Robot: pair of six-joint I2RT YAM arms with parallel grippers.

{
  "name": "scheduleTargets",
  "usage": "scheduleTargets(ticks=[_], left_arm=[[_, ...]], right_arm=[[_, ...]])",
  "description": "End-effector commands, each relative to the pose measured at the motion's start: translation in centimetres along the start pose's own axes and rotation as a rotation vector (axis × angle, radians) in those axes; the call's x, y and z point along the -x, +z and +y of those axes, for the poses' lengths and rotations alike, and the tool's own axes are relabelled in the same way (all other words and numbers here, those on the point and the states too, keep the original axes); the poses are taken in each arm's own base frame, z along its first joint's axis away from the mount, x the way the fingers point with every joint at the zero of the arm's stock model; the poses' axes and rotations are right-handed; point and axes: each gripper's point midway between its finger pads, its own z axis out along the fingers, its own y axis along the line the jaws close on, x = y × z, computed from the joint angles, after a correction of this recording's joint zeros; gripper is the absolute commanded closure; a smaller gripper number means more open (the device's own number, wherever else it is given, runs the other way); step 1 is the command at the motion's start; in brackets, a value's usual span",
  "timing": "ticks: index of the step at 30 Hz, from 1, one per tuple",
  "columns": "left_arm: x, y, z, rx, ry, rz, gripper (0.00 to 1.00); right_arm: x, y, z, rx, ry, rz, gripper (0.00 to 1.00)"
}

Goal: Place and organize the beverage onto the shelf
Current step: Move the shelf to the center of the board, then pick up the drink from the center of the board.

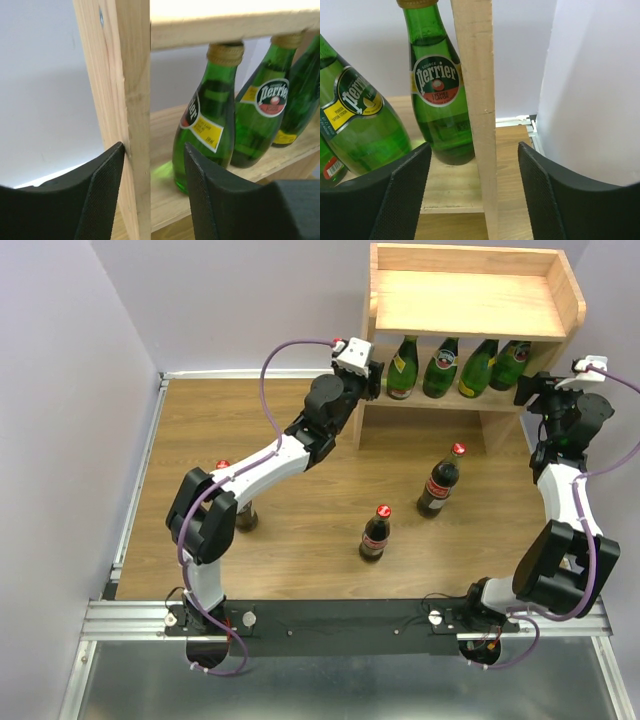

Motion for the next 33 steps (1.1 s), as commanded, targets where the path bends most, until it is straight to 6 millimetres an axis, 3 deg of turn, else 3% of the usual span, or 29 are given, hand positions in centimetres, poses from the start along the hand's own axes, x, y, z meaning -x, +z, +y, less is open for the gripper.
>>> scheduleTargets(ticks=[1,11,18,20,22,23,25,26,27,29,30,31,33], left_arm=[[5.8,-0.5,-0.8,-0.024,-0.047,-0.112,0.37],[7.0,-3.1,-0.9,-0.066,-0.029,-0.112,0.21],[7.3,-5.7,-1.0,-0.108,-0.020,-0.087,0.20],[8.2,-6.5,-0.8,-0.113,-0.017,-0.097,0.20],[7.7,-7.3,-0.7,-0.117,-0.008,-0.075,0.19],[8.9,-8.0,-0.5,-0.117,-0.006,-0.092,0.20],[8.2,-9.0,-0.4,-0.123,0.002,-0.063,0.19],[9.3,-9.8,-0.2,-0.124,0.003,-0.077,0.19],[8.3,-10.3,0.0,-0.126,0.015,-0.046,0.17],[9.3,-11.8,0.3,-0.126,0.016,-0.057,0.14],[8.3,-12.4,0.3,-0.132,0.022,-0.022,0.11],[8.5,-12.9,0.2,-0.144,0.023,-0.016,0.07],[8.5,-14.1,-0.7,-0.207,0.019,0.006,0.06]], right_arm=[[1.8,-0.3,0.5,0.015,-0.021,-0.016,0.21],[2.7,-2.0,-0.4,-0.059,-0.103,0.028,0.00],[2.2,-4.8,0.3,-0.047,-0.156,0.109,0.00],[1.8,-5.6,1.1,-0.005,-0.190,0.144,0.00],[1.5,-7.1,2.0,0.030,-0.207,0.177,0.00],[0.8,-7.8,2.4,0.057,-0.228,0.213,0.00],[0.0,-9.6,3.1,0.078,-0.241,0.273,0.00],[-0.2,-10.2,3.3,0.101,-0.280,0.287,0.00],[-1.6,-11.3,3.6,0.114,-0.276,0.341,0.00],[-2.1,-12.7,4.2,0.154,-0.327,0.367,0.00],[-3.5,-13.8,4.6,0.177,-0.317,0.424,0.00],[-4.5,-14.5,4.9,0.192,-0.311,0.452,0.00],[-7.1,-16.1,5.9,0.258,-0.267,0.549,0.00]])
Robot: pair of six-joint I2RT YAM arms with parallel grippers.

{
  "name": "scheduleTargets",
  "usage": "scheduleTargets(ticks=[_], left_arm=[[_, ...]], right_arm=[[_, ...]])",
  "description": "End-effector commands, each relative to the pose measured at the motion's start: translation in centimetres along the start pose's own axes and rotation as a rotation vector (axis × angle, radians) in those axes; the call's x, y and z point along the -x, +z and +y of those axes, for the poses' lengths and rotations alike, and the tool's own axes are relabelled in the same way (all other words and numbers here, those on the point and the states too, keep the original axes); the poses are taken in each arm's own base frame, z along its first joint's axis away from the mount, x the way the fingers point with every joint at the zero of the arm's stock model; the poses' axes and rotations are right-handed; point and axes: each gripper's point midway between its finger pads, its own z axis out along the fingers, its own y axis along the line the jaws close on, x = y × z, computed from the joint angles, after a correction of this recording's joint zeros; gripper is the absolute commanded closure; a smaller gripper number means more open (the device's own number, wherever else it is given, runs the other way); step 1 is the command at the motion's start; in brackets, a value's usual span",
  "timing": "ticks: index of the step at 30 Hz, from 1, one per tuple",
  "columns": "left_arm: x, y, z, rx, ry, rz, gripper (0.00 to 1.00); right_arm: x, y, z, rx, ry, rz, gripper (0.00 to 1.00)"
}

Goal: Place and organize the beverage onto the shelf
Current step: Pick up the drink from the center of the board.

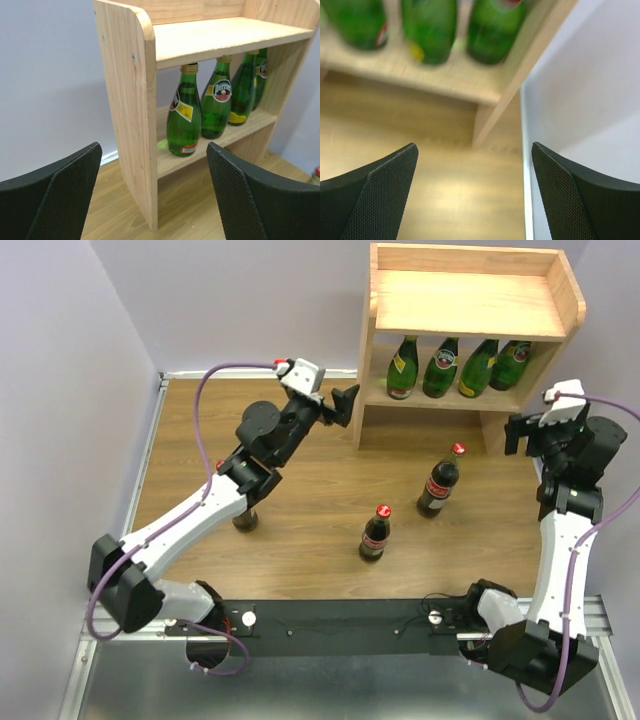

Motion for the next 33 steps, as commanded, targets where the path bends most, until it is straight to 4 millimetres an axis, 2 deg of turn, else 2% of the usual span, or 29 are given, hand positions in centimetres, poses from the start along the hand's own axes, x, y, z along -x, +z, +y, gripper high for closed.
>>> scheduleTargets(ticks=[1,3,5,6,8,9,12,15,17,27,33], left_arm=[[0.0,-2.8,-2.1,-0.133,0.005,0.060,0.06],[0.5,-3.7,-4.3,-0.261,-0.007,0.056,0.06],[1.0,-4.4,-5.6,-0.341,-0.010,0.047,0.06],[0.8,-4.8,-6.4,-0.396,-0.009,0.052,0.06],[0.9,-5.4,-7.0,-0.440,0.008,0.047,0.06],[0.4,-5.7,-7.4,-0.468,0.015,0.055,0.06],[0.1,-6.3,-7.9,-0.510,0.055,0.048,0.06],[-0.3,-6.3,-8.1,-0.526,0.067,0.051,0.05],[-0.5,-6.2,-8.2,-0.536,0.066,0.047,0.04],[-0.1,-6.7,-8.3,-0.531,0.040,0.026,0.03],[0.4,-7.0,-8.1,-0.524,0.037,0.001,0.03]], right_arm=[[-8.7,-2.4,6.0,0.255,0.040,0.280,0.00],[-10.2,-2.8,7.6,0.337,0.044,0.308,0.00],[-11.0,-3.3,8.7,0.389,0.014,0.296,0.00],[-10.8,-3.7,9.6,0.441,0.018,0.282,0.00],[-9.8,-4.4,10.3,0.501,-0.034,0.247,0.00],[-9.8,-5.3,11.4,0.561,-0.021,0.249,0.01],[-9.2,-6.7,12.6,0.648,-0.053,0.232,0.01],[-9.1,-7.1,13.5,0.705,-0.049,0.218,0.03],[-8.8,-7.0,13.9,0.735,-0.027,0.202,0.04],[-4.5,-6.0,14.8,0.854,0.080,0.060,0.15],[-3.6,-5.6,15.3,0.889,0.146,0.027,0.17]])
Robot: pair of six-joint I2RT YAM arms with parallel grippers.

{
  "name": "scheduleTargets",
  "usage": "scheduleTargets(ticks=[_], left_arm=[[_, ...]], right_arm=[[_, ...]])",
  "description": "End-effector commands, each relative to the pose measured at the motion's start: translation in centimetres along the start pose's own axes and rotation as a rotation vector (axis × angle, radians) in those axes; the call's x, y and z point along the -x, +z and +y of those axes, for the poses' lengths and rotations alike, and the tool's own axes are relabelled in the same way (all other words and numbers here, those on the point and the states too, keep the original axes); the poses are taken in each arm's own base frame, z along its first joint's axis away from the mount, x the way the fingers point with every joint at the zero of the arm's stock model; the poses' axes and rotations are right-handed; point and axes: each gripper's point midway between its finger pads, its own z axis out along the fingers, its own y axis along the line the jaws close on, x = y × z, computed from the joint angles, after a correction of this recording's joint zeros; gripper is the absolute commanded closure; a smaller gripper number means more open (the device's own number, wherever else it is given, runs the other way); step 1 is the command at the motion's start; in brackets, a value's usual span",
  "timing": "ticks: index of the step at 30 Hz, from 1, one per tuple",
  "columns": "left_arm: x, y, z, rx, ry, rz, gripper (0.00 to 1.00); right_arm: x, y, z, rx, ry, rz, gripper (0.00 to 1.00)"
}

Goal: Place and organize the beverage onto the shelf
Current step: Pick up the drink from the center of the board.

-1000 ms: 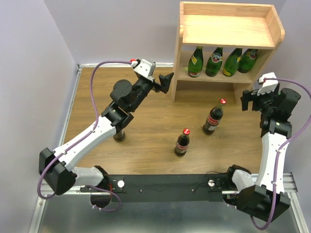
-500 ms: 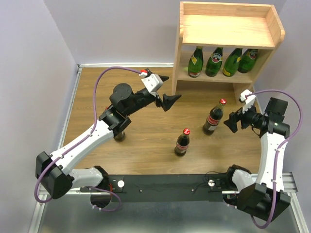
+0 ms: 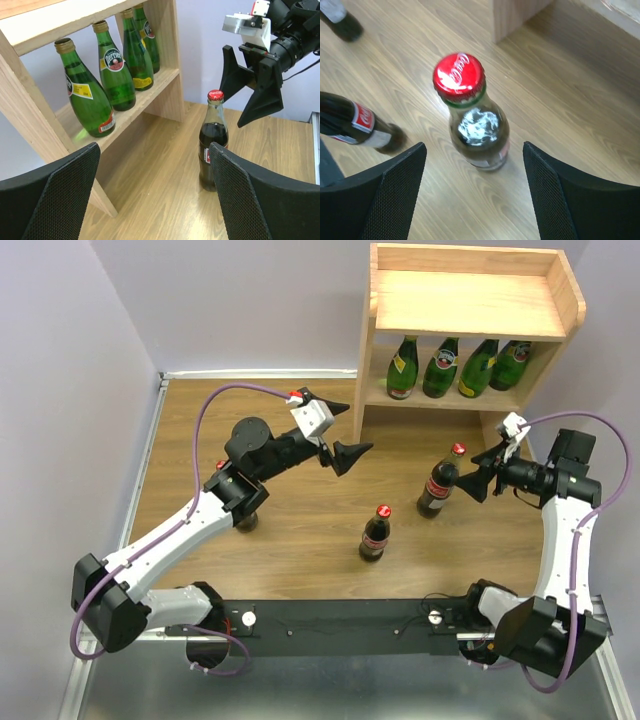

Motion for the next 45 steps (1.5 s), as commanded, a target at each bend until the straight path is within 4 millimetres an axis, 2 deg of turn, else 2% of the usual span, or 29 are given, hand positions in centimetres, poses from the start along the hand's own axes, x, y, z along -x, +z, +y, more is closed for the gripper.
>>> scheduleTargets(ticks=[1,5,13,26,29,31,32,33,34,36,37,39,40,42,43,45], left_arm=[[2.0,-0.6,-0.5,-0.015,0.015,-0.065,0.03],[2.2,-0.6,-0.7,-0.019,-0.009,-0.077,0.03],[2.0,-0.3,-0.4,-0.002,-0.045,-0.075,0.02],[1.0,-0.1,-0.4,-0.004,-0.067,-0.063,0.02],[0.2,0.6,-0.5,-0.029,-0.077,-0.046,0.02],[0.1,1.1,-0.7,-0.057,-0.085,-0.044,0.02],[-0.6,1.5,-0.7,-0.063,-0.100,-0.030,0.01],[-0.8,1.8,-0.8,-0.071,-0.105,-0.025,0.02],[-0.5,2.1,-1.0,-0.089,-0.102,-0.035,0.01],[-1.2,2.7,-1.1,-0.109,-0.113,-0.024,0.02],[-0.7,3.0,-1.4,-0.137,-0.103,-0.038,0.02],[-1.5,3.7,-1.5,-0.157,-0.101,-0.026,0.02],[-1.0,4.1,-1.8,-0.185,-0.086,-0.038,0.02],[-1.8,4.9,-1.9,-0.201,-0.085,-0.024,0.02],[-1.3,5.3,-2.1,-0.227,-0.071,-0.035,0.02],[-2.3,6.1,-2.3,-0.244,-0.076,-0.018,0.02]], right_arm=[[2.1,0.6,0.6,0.069,0.023,-0.082,0.17],[3.1,1.0,0.7,0.102,0.035,-0.105,0.18],[4.2,2.8,1.1,0.157,0.037,-0.094,0.28],[3.8,4.6,1.7,0.165,0.025,-0.063,0.51],[4.1,4.7,1.7,0.163,0.011,-0.062,0.63],[4.3,4.8,1.7,0.154,0.010,-0.057,0.78],[4.5,4.7,1.7,0.151,0.007,-0.058,0.84],[4.7,4.7,1.7,0.146,0.004,-0.060,0.98],[4.9,4.6,1.7,0.142,0.001,-0.061,0.99],[5.6,4.3,1.7,0.137,-0.009,-0.072,0.99],[5.9,4.2,1.7,0.130,-0.015,-0.075,0.99],[6.9,4.0,1.5,0.116,-0.027,-0.086,0.99],[7.3,3.8,1.4,0.097,-0.036,-0.090,0.99],[8.0,3.5,1.1,0.072,-0.042,-0.101,0.99],[8.6,3.3,0.8,0.051,-0.054,-0.107,0.99],[9.2,3.1,0.6,0.032,-0.056,-0.118,0.99]])
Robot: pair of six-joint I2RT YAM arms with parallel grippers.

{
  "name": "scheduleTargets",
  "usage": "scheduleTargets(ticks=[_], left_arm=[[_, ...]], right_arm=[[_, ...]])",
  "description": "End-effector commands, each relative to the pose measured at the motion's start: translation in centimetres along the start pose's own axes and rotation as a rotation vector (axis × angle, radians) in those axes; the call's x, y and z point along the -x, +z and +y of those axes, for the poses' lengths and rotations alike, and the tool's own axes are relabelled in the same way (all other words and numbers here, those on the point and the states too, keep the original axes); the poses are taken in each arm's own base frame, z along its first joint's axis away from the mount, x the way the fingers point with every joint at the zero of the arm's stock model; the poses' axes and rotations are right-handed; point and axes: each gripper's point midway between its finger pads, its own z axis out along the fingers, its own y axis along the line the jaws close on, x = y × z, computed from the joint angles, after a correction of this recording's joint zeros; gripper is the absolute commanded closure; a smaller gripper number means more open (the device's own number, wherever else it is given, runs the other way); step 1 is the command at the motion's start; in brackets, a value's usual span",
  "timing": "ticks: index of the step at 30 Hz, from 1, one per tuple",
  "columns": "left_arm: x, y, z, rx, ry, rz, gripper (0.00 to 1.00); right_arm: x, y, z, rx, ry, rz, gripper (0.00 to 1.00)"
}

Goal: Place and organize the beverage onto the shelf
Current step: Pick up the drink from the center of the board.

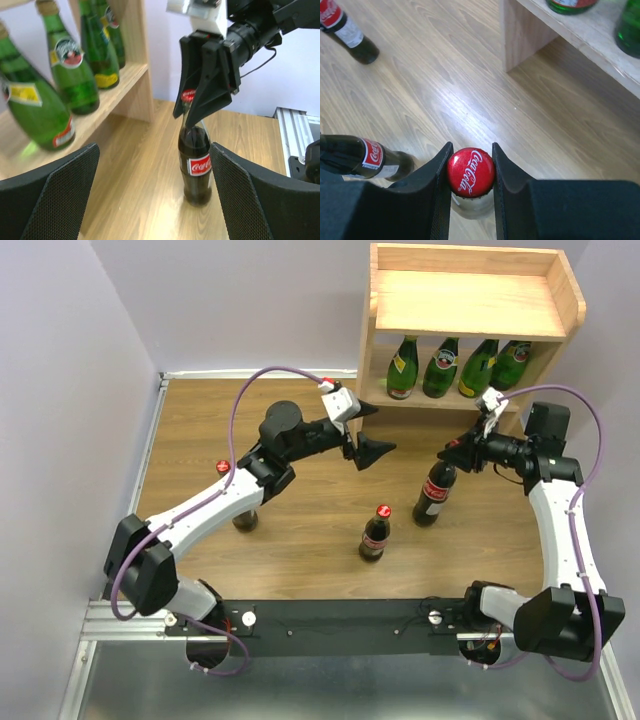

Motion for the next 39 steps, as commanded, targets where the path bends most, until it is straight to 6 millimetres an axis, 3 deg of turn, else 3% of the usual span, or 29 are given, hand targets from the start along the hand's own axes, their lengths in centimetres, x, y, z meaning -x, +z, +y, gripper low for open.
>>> scheduleTargets(ticks=[1,3,8,14,21,26,32,39], left_arm=[[1.7,1.9,-1.3,-0.114,0.055,-0.045,0.02],[0.8,2.6,-1.4,-0.127,0.048,-0.032,0.02],[0.8,3.7,-1.7,-0.131,0.056,-0.035,0.02],[0.4,5.5,-1.8,-0.121,0.089,-0.039,0.03],[-2.8,8.4,-0.8,-0.104,0.067,0.004,0.04],[-2.9,10.4,-1.0,-0.100,0.129,-0.010,0.04],[-3.1,12.2,-0.4,-0.057,0.144,-0.028,0.03],[-4.0,14.4,-1.6,-0.098,0.139,-0.035,0.03]], right_arm=[[5.3,-1.5,0.1,-0.064,-0.077,-0.086,0.99],[6.2,-1.8,0.0,-0.085,-0.086,-0.098,0.99],[8.7,-2.5,-0.3,-0.119,-0.104,-0.128,1.00],[13.1,-3.4,-0.4,-0.134,-0.094,-0.184,0.99],[18.5,-5.2,0.1,-0.166,-0.105,-0.266,0.99],[22.5,-6.2,0.6,-0.157,-0.121,-0.324,0.99],[24.5,-6.5,0.9,-0.130,-0.124,-0.352,0.99],[26.3,-6.8,1.4,-0.106,-0.090,-0.382,0.99]])
